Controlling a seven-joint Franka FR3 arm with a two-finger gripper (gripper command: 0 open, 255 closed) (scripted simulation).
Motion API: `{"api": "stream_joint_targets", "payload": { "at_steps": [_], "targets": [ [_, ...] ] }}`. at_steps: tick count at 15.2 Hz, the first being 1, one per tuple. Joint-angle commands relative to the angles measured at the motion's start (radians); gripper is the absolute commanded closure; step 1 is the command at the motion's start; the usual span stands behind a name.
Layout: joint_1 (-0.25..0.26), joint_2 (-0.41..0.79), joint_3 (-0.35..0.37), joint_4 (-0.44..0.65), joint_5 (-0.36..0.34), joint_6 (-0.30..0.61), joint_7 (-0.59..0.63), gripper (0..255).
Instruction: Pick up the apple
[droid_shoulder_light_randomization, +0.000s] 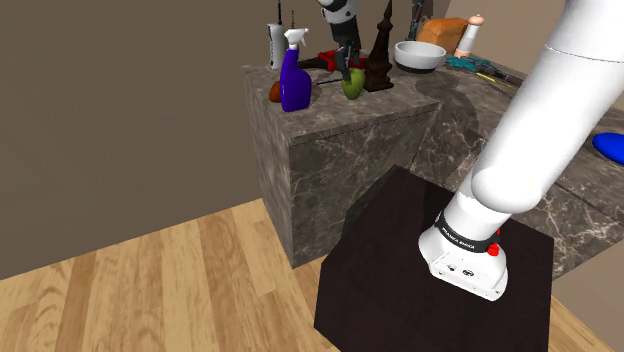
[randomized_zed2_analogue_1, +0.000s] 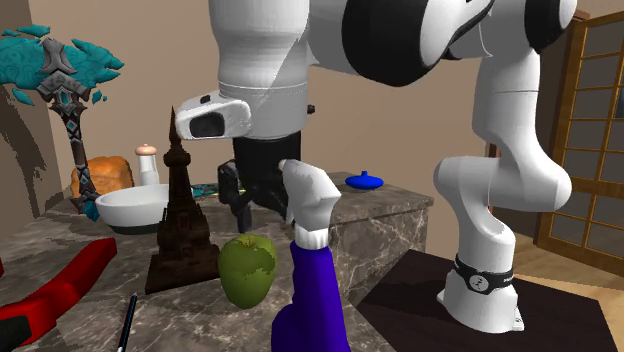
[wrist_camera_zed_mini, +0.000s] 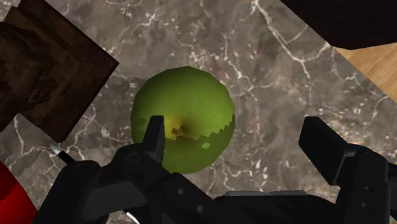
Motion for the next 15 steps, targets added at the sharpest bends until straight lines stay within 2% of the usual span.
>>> {"api": "stream_joint_targets", "payload": {
  "at_steps": [1, 3, 10, 13, 14, 15],
  "targets": [
    [-0.011, 0.077, -0.009, 0.081, -0.002, 0.004, -0.034, 0],
    [-0.022, 0.153, -0.015, 0.162, 0.0, 0.005, -0.063, 0],
    [-0.026, 0.178, -0.014, 0.101, -0.001, 0.089, -0.043, 0],
    [-0.026, 0.18, -0.014, 0.096, -0.001, 0.096, -0.041, 0],
    [-0.026, 0.18, -0.014, 0.097, -0.001, 0.095, -0.041, 255],
    [-0.026, 0.181, -0.014, 0.097, 0.0, 0.095, -0.041, 255]
  ]
}}
